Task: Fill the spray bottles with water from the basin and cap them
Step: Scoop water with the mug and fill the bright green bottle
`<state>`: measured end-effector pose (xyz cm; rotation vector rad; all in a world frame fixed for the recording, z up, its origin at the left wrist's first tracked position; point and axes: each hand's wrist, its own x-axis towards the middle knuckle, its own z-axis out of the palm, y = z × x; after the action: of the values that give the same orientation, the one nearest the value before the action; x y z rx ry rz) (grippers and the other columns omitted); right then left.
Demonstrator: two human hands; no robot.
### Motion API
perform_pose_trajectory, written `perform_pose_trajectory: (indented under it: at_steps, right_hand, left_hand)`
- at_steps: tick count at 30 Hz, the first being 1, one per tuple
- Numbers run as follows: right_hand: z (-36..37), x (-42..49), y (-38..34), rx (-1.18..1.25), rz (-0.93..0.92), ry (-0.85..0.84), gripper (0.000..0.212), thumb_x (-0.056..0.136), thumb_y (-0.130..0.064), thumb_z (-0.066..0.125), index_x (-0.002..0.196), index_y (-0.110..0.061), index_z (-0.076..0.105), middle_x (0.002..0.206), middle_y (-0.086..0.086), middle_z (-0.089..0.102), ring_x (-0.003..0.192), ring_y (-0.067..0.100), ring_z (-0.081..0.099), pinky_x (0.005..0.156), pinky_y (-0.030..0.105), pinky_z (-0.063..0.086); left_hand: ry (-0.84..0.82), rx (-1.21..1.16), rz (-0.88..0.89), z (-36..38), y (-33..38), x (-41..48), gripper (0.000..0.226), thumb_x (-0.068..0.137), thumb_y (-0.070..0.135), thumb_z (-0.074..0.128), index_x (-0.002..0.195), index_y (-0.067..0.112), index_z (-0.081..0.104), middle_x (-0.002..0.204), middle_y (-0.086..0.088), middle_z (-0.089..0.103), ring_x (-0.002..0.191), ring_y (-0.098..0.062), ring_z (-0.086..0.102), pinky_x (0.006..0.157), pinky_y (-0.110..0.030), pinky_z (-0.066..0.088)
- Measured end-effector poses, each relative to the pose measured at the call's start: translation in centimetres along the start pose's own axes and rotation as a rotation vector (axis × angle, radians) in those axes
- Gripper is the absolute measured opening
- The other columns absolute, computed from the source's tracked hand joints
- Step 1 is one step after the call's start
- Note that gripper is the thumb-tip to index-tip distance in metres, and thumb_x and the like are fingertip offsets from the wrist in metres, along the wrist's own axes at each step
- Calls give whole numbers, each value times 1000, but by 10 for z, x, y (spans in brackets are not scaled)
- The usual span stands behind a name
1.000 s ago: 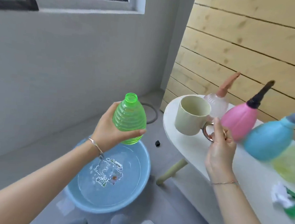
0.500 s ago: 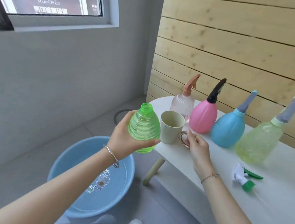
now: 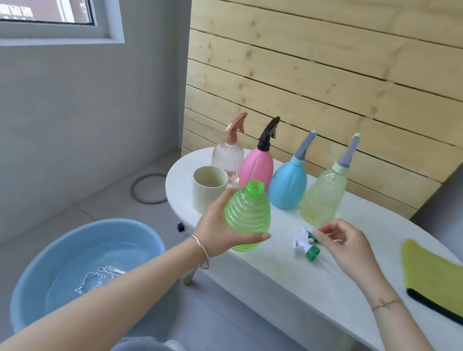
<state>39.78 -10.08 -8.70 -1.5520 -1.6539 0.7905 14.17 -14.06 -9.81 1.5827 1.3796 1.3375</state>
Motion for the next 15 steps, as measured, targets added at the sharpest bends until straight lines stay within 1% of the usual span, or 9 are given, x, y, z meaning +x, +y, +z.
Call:
perform_pose_trajectory:
  at_steps: [2, 3, 4, 6, 8, 10, 12, 15]
  right_hand:
    - [-9, -5, 19, -117, 25, 2, 12, 79, -23, 75, 80, -17, 64, 84, -5, 67, 84, 18, 62, 69, 20, 42]
    - [-11, -8, 26, -149, 27, 9, 13, 79, -24, 75, 82, -18, 64, 87, -6, 66, 87, 18, 61, 69, 21, 41]
    - [-14, -10, 30, -173, 29, 17, 15, 79, -26, 76, 85, -19, 64, 90, -7, 65, 88, 17, 60, 69, 21, 40]
    - [-12, -13, 35, -247, 46, 4, 22, 79, -30, 76, 94, -19, 65, 96, -7, 64, 87, 15, 58, 68, 22, 40]
    - [-7, -13, 38, -387, 31, -26, 31, 79, -37, 75, 101, -19, 65, 101, -6, 62, 89, 13, 55, 76, 26, 43]
    - [-4, -12, 40, -463, 10, -33, 37, 79, -43, 73, 106, -19, 66, 104, -6, 61, 91, 11, 53, 84, 31, 44]
    - [0, -10, 40, -475, -4, -33, 38, 79, -47, 71, 107, -22, 66, 103, -5, 62, 91, 10, 52, 86, 32, 43]
    - [7, -7, 41, -532, -67, -14, 35, 82, -47, 67, 110, -27, 67, 101, -5, 62, 98, 13, 56, 84, 31, 39]
  left_hand:
    - [-41, 6, 13, 19, 1, 4, 82, 49, 47, 92, 119, 30, 54, 107, 18, 65, 104, 1, 61, 93, -22, 47]
    - [-64, 18, 12, 27, 1, 6, 80, 50, 44, 93, 118, 28, 53, 105, 20, 64, 102, 5, 60, 91, -19, 47]
    - [-84, 20, 13, 36, 1, 8, 80, 52, 41, 94, 119, 27, 53, 104, 20, 63, 100, 7, 58, 90, -17, 46]
    - [-98, 5, 5, 50, -6, 9, 81, 52, 42, 93, 119, 24, 52, 106, 18, 63, 100, 6, 59, 87, -13, 45]
    - [-81, -3, -9, 61, -12, 10, 80, 50, 45, 92, 116, 25, 51, 105, 17, 63, 100, 4, 60, 85, -13, 46]
    - [-73, -13, -7, 69, -16, 12, 77, 51, 35, 95, 113, 26, 50, 104, 17, 62, 97, 10, 59, 82, -8, 44]
    - [-68, -3, 4, 73, -20, 14, 75, 53, 29, 95, 113, 27, 49, 104, 19, 61, 95, 14, 57, 81, -4, 41]
    - [-85, 8, 6, 76, -25, 14, 76, 51, 38, 94, 111, 37, 47, 106, 19, 62, 97, 11, 58, 82, -6, 42]
